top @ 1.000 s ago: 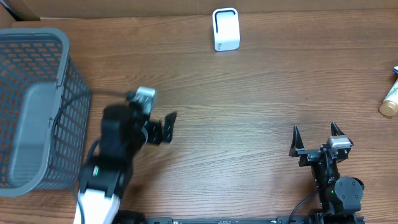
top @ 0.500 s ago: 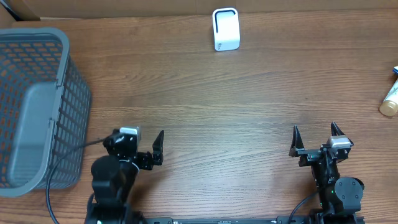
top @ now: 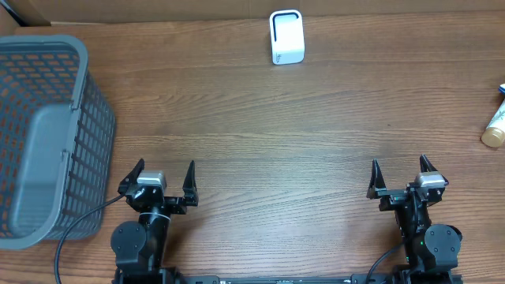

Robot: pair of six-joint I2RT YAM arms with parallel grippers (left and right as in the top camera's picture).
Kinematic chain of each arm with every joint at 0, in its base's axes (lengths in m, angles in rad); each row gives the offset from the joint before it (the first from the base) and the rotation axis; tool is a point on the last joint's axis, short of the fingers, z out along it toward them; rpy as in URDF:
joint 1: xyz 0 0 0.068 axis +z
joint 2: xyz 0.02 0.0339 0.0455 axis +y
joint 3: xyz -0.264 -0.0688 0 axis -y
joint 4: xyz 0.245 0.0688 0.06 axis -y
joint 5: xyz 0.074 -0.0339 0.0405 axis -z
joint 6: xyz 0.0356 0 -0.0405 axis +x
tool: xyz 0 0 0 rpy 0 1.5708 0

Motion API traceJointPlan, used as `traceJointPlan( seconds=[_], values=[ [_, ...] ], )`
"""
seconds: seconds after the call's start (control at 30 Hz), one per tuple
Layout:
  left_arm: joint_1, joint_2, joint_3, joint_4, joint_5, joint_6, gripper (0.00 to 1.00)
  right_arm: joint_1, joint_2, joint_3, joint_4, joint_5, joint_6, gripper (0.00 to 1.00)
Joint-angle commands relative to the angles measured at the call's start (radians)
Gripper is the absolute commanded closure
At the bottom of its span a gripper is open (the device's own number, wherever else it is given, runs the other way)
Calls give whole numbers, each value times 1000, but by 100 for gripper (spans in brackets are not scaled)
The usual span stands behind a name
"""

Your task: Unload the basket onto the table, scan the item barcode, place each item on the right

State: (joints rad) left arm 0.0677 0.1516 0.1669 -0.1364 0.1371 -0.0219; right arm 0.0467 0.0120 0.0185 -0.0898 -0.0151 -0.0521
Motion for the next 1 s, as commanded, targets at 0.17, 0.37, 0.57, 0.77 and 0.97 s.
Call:
traceJointPlan(
  seconds=[0.17, 0.37, 0.57, 0.77, 0.97],
  values=[
    [6, -110, -146, 96, -40, -30, 0, -2, -9, -10, 5, 6, -2, 0],
    [4, -149, -162, 93, -112, -87, 0, -2, -9, -10, 5, 6, -1, 0],
    [4, -149, -162, 74, -163, -87, 0, -2, -9, -10, 5, 6, -2, 0],
    [4, -149, -162, 59, -154, -76, 0, -2, -9, -10, 5, 6, -2, 0],
    [4, -149, -162, 58, -148, -43, 0, -2, -9, -10, 5, 6, -2, 0]
  ],
)
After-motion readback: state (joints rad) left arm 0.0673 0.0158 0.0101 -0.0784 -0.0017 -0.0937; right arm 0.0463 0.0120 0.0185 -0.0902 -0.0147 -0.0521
